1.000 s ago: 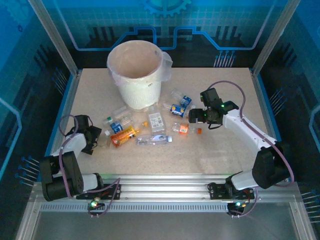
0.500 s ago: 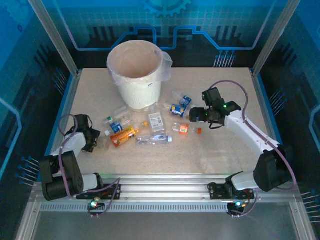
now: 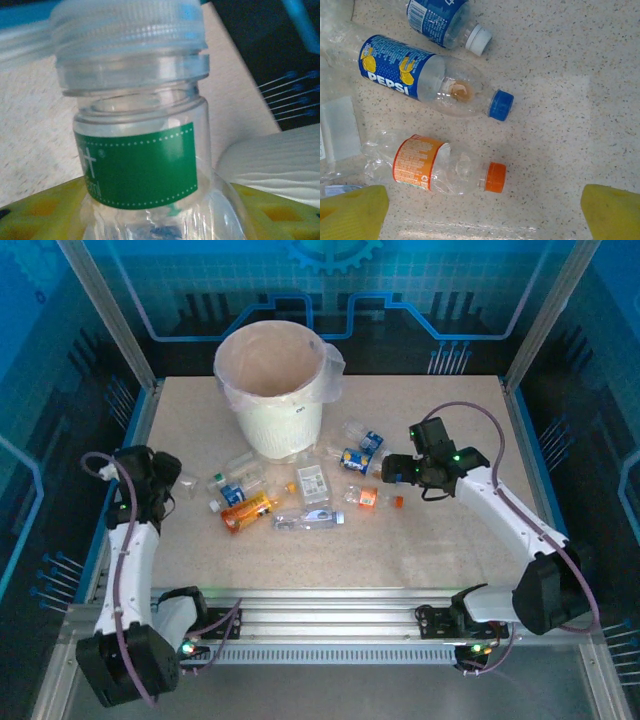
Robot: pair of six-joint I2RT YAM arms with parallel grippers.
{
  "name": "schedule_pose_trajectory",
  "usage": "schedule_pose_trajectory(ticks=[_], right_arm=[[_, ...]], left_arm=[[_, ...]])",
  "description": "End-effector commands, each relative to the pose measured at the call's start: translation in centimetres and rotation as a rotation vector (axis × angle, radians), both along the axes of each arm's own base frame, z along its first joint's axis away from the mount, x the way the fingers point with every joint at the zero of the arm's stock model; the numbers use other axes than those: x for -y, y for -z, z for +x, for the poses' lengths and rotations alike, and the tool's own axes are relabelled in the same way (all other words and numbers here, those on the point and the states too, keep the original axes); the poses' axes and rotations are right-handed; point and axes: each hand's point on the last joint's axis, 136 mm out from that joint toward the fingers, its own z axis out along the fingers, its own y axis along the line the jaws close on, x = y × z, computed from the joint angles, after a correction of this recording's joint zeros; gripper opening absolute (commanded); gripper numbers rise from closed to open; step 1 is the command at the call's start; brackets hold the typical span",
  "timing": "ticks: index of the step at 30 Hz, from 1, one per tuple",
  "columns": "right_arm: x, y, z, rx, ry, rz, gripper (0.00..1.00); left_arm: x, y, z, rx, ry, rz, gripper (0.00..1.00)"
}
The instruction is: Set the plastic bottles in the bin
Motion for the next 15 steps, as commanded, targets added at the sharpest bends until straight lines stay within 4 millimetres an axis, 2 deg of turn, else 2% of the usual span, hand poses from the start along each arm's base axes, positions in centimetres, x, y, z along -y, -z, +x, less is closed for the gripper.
schedule_pose_trajectory(ticks=[1, 3, 8, 12, 15], right_arm=[[0.7, -0.7, 0.1, 0.030, 0.047, 0.016, 1.00], [0.7, -0.8, 0.2, 0.035, 0.054, 0.021, 1.00], [0.9, -1.0, 0.1, 0.044, 0.069, 0.031, 1.00], [1.1, -0.9, -0.2, 0.039, 0.084, 0.034, 1.00], [1.3, -1.0, -0.5, 0.039, 0.094, 0.037, 1.00]], left_arm=[[1.5, -5.7, 0.8, 0.084, 0.102, 0.120, 0.40], [3.0, -9.3, 1.9, 0.157, 0.165, 0.175, 0.40], [7.5, -16.6, 5.8, 0.322, 0.329, 0.259, 0.40], [11.5, -21.3, 9.0, 0.443, 0.443, 0.320, 0.40], [13.9, -23.9, 11.7, 0.517, 0.509, 0.364, 0.40]])
